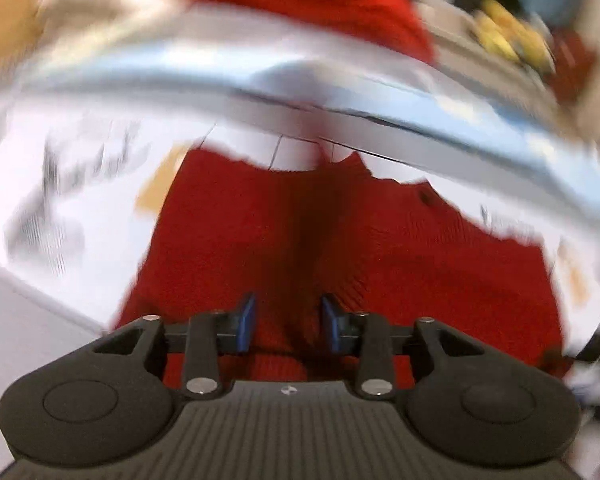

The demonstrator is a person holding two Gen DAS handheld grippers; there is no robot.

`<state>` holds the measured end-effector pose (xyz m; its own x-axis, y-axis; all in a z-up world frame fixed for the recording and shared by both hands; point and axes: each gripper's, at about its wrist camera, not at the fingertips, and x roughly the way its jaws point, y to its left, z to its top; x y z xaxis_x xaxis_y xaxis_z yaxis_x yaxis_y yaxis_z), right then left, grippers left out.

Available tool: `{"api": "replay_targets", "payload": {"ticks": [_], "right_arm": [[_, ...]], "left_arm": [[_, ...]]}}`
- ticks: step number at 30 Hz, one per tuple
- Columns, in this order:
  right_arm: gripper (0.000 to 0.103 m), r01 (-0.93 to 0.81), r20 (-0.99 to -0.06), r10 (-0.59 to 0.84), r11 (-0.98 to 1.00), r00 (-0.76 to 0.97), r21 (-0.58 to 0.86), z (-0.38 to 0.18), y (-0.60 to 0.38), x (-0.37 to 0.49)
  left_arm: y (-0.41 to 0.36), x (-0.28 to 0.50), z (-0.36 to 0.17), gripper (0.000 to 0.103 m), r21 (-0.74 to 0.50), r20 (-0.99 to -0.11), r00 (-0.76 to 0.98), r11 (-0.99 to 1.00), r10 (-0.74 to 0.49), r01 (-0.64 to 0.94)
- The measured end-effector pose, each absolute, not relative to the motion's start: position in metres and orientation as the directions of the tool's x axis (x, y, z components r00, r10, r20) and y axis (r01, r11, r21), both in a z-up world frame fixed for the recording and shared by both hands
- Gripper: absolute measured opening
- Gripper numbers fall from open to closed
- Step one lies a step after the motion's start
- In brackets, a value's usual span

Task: Fold small clothes

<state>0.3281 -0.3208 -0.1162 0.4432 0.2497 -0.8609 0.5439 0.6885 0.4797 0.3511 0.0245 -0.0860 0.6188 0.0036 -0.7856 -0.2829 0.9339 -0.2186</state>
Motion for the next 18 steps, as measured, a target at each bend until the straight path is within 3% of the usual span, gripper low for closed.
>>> {"api": "replay_targets", "payload": {"ticks": [4,8,10,12,13,15,18], "right_arm": [[0.045,0.56,-0.867,0.281,0.673,0.411,0.483,-0.127,-0.309,0.329],[0.045,0.57,-0.871,0.276,0.668,0.406,0.477,-0.133,-0.307,0.332],[0.045,0.582,-0.871,0.277,0.656,0.406,0.48,-0.137,-0.31,0.333],[0.043,0.592,-0.868,0.278,0.642,0.412,0.487,-0.138,-0.312,0.334],[0.03,0.596,-0.867,0.271,0.637,0.419,0.488,-0.138,-0.313,0.334],[0.017,0.589,-0.856,0.269,0.633,0.442,0.503,-0.135,-0.315,0.333],[0.013,0.573,-0.833,0.244,0.628,0.497,0.526,-0.123,-0.318,0.332]], "left_arm": [[0.067,0.358,-0.104,0.04,-0.386,-0.818,0.566,0.831,-0.106,-0.402],[0.097,0.369,-0.108,0.037,-0.391,-0.836,0.544,0.771,-0.07,-0.503],[0.111,0.373,-0.107,0.02,-0.389,-0.84,0.54,0.754,-0.055,-0.529],[0.112,0.375,-0.101,0.013,-0.367,-0.84,0.54,0.78,-0.045,-0.507],[0.112,0.376,-0.095,0.012,-0.366,-0.828,0.559,0.794,-0.041,-0.485],[0.105,0.374,-0.074,0.012,-0.384,-0.762,0.645,0.84,-0.054,-0.383],[0.1,0.373,-0.035,0.012,-0.406,-0.579,0.809,0.897,-0.106,-0.173]]}}
